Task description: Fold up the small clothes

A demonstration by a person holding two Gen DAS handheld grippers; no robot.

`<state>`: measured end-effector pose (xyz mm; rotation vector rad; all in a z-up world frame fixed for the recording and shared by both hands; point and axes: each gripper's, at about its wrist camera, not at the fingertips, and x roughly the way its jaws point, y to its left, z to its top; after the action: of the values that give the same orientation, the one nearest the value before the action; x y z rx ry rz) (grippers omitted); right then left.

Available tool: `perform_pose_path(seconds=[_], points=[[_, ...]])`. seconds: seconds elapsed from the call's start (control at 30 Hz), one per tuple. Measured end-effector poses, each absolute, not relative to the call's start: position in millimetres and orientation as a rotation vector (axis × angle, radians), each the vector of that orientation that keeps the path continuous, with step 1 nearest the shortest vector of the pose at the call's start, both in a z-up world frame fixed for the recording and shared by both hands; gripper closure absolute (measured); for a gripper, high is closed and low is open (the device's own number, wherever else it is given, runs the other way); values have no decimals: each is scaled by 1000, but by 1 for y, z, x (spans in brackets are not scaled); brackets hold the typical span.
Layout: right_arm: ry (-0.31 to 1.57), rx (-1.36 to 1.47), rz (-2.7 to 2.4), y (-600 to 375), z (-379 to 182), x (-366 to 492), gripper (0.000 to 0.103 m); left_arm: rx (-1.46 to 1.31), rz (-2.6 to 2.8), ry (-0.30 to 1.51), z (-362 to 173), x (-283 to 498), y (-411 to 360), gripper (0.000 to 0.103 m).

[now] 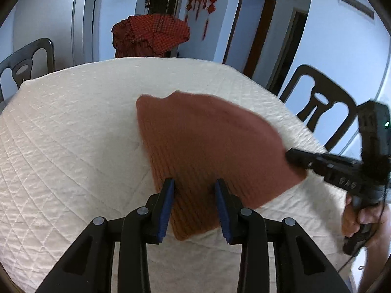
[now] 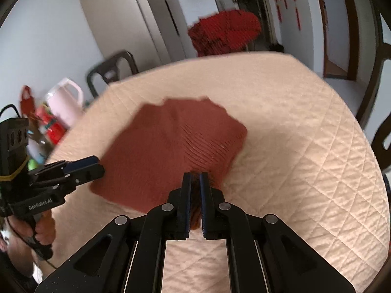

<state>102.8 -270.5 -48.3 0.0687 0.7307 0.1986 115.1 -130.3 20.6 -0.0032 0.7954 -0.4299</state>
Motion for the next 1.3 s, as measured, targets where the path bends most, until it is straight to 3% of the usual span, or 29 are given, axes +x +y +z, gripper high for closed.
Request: perform_pose_path(seconds=[0.47, 0.67, 0.77, 0.9, 1.3], points=[[695, 77, 194, -271, -34, 94, 94, -52, -392, 785, 32, 103, -117, 66], [662, 70, 239, -263, -22, 84, 81, -36, -351, 746, 48, 98, -113, 66], [657, 66, 237, -261, -21, 82, 80, -28, -338, 741, 49, 96, -112, 58], [649, 70, 244, -262, -20, 78, 61, -37, -336, 731, 51, 93, -111, 51], [694, 136, 219, -277, -32, 95, 60, -54, -319, 761, 40, 114, -111, 45]])
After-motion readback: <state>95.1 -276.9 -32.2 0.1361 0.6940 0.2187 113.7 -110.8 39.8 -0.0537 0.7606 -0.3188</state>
